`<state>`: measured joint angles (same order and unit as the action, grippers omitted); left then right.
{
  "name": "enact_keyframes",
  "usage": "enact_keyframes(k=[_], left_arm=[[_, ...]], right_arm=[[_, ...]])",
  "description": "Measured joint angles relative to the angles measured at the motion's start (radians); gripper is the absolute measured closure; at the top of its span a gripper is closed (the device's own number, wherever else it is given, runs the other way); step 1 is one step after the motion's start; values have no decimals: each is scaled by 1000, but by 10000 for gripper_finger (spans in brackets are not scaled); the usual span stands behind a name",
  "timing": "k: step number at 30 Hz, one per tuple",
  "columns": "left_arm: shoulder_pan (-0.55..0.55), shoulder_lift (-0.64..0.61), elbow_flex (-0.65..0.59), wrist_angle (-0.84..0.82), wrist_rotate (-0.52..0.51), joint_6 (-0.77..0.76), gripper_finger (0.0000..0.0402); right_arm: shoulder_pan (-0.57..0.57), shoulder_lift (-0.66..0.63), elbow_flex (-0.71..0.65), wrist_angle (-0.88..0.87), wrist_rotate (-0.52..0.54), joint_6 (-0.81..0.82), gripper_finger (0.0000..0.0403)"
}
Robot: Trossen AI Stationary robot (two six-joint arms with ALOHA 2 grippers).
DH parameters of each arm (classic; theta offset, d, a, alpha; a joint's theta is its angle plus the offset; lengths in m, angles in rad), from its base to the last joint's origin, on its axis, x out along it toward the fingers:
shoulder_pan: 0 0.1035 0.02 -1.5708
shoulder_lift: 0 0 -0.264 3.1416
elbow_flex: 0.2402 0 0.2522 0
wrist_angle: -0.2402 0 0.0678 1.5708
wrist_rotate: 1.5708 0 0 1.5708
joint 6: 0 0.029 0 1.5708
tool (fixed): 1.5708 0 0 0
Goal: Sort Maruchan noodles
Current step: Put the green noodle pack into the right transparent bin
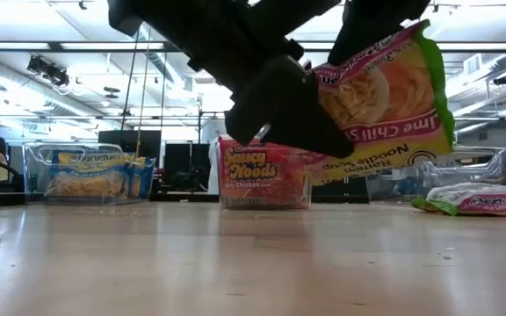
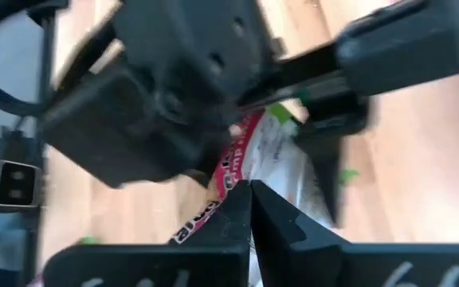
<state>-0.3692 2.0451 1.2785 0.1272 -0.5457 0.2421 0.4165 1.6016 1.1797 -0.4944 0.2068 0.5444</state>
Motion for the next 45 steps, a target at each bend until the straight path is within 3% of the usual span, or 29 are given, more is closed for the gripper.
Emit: enact_keyframes(k=[7, 10, 13, 16, 19, 21, 24, 28, 30, 35, 39, 45], left_arm=[[1, -49, -1, -63, 18, -115, 254], [-7, -109, -9, -155, 18, -194, 255], [-34, -198, -67, -114, -2, -242, 255], [-69, -288, -202, 128, -29, -258, 255], [-93, -349, -379, 563, 9, -234, 254], [-98, -359, -491, 865, 58, -220, 250], [-87, -348, -600, 1176, 144, -206, 247], [-67, -343, -635, 1312, 257, -203, 246], [-59, -343, -626, 1343, 318, -184, 245], [-57, -343, -600, 1350, 319, -126, 244], [-57, -343, -598, 1363, 318, -93, 243], [-56, -343, -596, 1386, 314, -64, 242]], right_arm=[[40, -49, 0, -28, 132, -84, 345], [91, -129, 0, -65, 238, -97, 316], [183, -212, -3, -86, 421, -114, 286], [280, -274, -64, -34, 594, -136, 259], [331, -300, -171, 79, 656, -142, 230], [334, -299, -258, 230, 654, -165, 207], [300, -267, -388, 589, 588, -288, 171], [207, -187, -472, 1111, 464, -507, 137], [160, -153, -465, 1249, 393, -595, 132], [88, -90, -338, 1268, 196, -717, 136], [65, -66, -256, 1166, 108, -729, 138], [55, -50, -224, 1149, 101, -732, 159]])
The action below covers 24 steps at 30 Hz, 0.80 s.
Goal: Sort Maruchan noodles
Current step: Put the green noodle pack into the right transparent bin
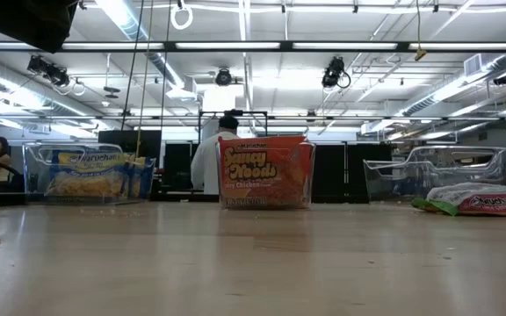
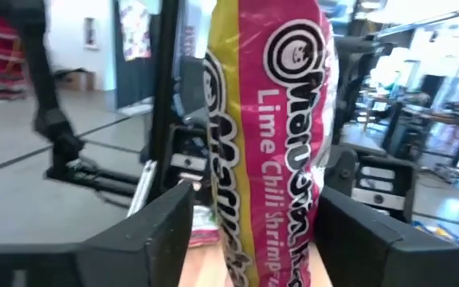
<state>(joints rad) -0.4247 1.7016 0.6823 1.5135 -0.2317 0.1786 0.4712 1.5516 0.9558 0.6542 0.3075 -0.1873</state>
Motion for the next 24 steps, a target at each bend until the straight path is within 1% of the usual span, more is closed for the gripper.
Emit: enact_keyframes(k=[4, 9, 11, 14, 17, 19, 22, 24], left_arm=[[8, -1, 0, 0, -7, 15, 242], [3, -2, 0, -11, -79, 29, 238], [-1, -5, 0, -20, -88, 37, 226], [-15, -34, 0, -86, -156, 49, 192], [-45, -109, 0, -268, -307, 114, 153], [-83, -189, 0, -371, -428, 177, 130], [-164, -317, 0, -557, -614, 229, 106], [-226, -393, 0, -702, -743, 225, 97]], right_arm=[[-16, 1, 7, 17, 9, 1, 202], [-30, -1, 7, 16, 13, 3, 258], [-33, -1, 8, 7, 20, 8, 267], [-33, -9, 8, -16, 57, 9, 266], [-34, -49, 10, -75, 94, 17, 256], [-34, -97, 12, -133, 104, 37, 253], [-40, -175, 13, -288, 124, 74, 255], [-49, -231, 13, -420, 153, 110, 256]])
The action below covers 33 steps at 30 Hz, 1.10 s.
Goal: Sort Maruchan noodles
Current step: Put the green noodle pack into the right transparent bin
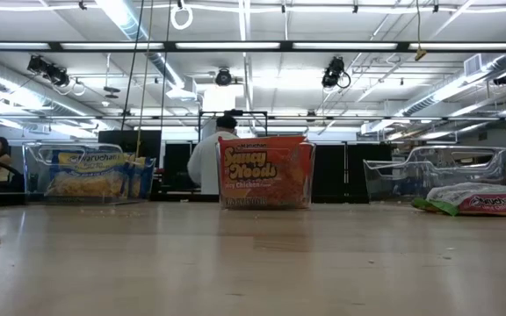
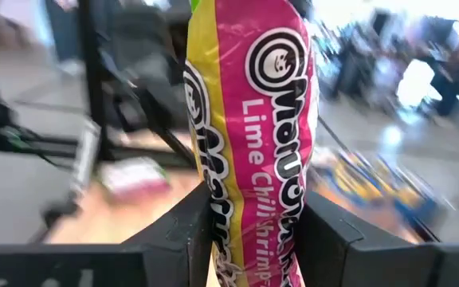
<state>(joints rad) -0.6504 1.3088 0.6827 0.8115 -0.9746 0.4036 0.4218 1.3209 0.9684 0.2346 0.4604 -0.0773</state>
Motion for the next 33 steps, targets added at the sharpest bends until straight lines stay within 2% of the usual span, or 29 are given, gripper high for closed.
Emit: enact_keyframes(k=[2, 5, 8, 11, 17, 20, 26, 33], left_arm=[[-67, -66, 0, -127, -127, -49, 94], [-160, -123, 0, -297, -237, -186, 93], [-208, -133, 0, -387, -239, -329, 93], [-219, -131, 0, -435, -197, -430, 93], [-173, -131, 0, -450, -101, -503, 93], [-139, -131, 0, -449, -56, -506, 93], [-84, -131, 0, -422, 37, -506, 93], [-74, -140, 0, -421, 45, -498, 93]], right_arm=[[-12, -59, 5, -156, 57, 39, 256], [-34, -111, 84, -555, 164, 132, 256], [-78, -125, 208, -955, 175, 254, 256], [-139, -120, 298, -1290, 168, 321, 256], [-285, -115, 278, -1731, 104, 363, 256], [-368, -131, 248, -1808, 115, 326, 256], [-627, -147, 166, -1782, 87, 102, 256], [-865, -141, 38, -1633, -75, -84, 256]])
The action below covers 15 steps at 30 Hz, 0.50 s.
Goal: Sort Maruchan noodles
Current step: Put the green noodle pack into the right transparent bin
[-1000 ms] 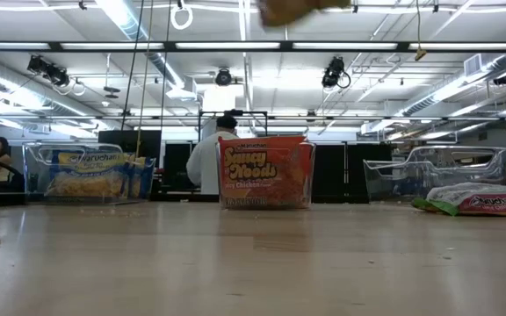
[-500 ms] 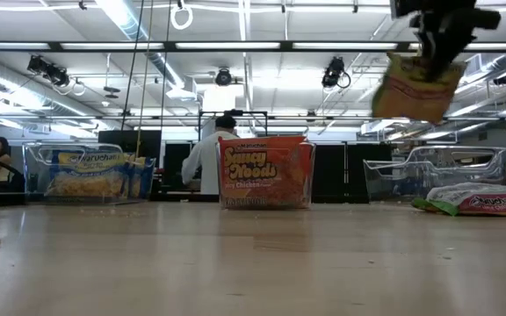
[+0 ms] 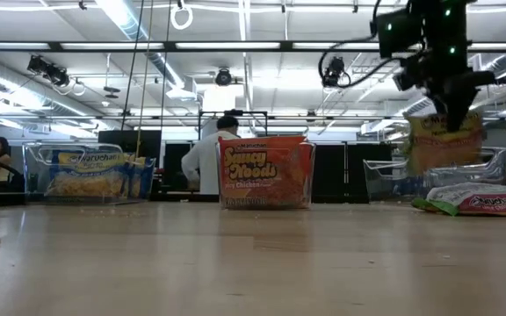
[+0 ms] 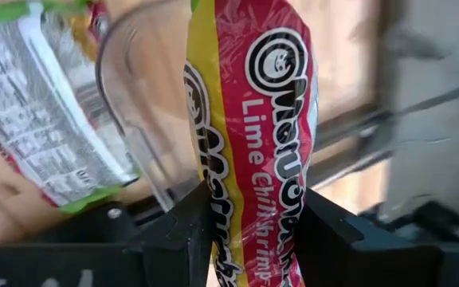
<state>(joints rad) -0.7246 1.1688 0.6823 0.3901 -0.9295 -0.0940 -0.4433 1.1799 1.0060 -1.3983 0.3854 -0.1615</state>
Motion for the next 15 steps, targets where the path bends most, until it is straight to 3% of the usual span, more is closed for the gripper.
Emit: enact_keyframes(k=[9, 15], left_arm=[[17, -109, 0, 1, 0, 80, 93], [31, -117, 0, -30, 2, 82, 93]], right_arm=[[-103, 129, -33, 221, -327, 53, 256], [-151, 211, -35, 214, -303, -10, 256]])
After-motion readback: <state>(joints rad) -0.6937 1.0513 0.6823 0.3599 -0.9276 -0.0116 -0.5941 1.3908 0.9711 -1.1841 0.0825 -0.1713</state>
